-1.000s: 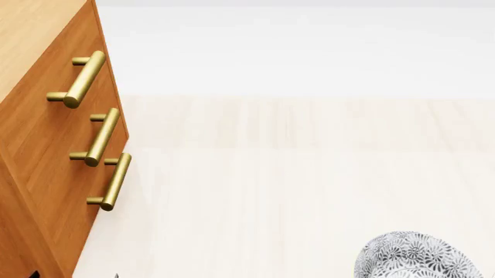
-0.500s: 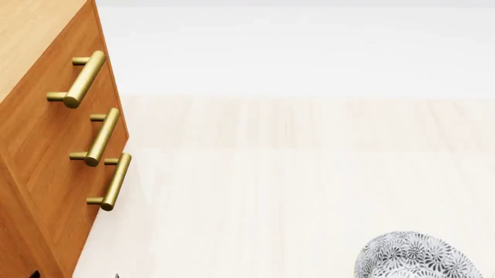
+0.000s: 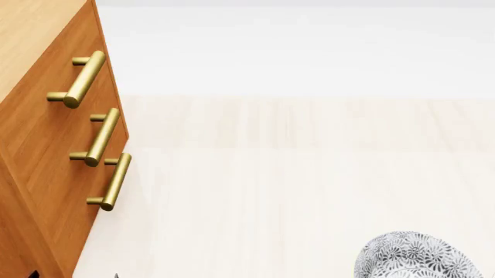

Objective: Put the bowl on top of the cabinet.

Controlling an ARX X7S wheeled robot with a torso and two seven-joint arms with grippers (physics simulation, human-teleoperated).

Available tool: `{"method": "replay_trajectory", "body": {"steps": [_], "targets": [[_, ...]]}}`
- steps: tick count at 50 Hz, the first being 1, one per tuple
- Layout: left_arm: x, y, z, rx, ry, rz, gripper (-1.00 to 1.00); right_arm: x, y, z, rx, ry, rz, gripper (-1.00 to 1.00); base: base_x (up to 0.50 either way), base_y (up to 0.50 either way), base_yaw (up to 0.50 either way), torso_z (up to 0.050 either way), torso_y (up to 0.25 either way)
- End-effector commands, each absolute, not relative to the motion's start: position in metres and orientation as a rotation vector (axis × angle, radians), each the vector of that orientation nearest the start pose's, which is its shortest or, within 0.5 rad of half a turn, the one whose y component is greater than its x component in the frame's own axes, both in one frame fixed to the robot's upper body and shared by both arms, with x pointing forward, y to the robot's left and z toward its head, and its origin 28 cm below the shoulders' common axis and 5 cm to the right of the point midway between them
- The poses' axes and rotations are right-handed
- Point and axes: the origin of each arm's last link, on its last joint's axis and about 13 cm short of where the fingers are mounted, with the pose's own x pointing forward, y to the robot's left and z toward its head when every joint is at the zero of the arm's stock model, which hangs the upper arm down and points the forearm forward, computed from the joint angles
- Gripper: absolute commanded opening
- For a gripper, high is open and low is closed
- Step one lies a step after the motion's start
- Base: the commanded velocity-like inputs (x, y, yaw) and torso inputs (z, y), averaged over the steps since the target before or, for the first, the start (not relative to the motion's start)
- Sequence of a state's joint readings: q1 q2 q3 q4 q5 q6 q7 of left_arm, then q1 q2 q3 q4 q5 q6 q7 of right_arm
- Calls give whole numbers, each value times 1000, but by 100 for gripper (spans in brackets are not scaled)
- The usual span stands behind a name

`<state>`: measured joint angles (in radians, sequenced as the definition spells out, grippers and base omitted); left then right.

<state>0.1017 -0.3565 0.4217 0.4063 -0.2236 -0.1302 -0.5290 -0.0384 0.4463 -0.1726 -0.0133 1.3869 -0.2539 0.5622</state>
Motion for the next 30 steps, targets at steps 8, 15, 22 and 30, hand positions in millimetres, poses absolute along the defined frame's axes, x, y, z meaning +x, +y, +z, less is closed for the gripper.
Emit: {"method": "replay_trajectory", "body": {"steps": [8,15,22,30], "targets": [[167,187,54,29,-41,18,100,206,-166,31,944,200,-549,100,0,0,0,0,0],[167,187,54,27,-38,16,100,209,-165,29,937,210,-549,100,0,0,0,0,0],[167,187,54,28,-38,18,100,209,-165,29,936,216,-546,100,0,0,0,0,0],[167,187,54,27,-40,19,100,208,-165,30,933,210,-543,-100,0,0,0,0,0]]}}
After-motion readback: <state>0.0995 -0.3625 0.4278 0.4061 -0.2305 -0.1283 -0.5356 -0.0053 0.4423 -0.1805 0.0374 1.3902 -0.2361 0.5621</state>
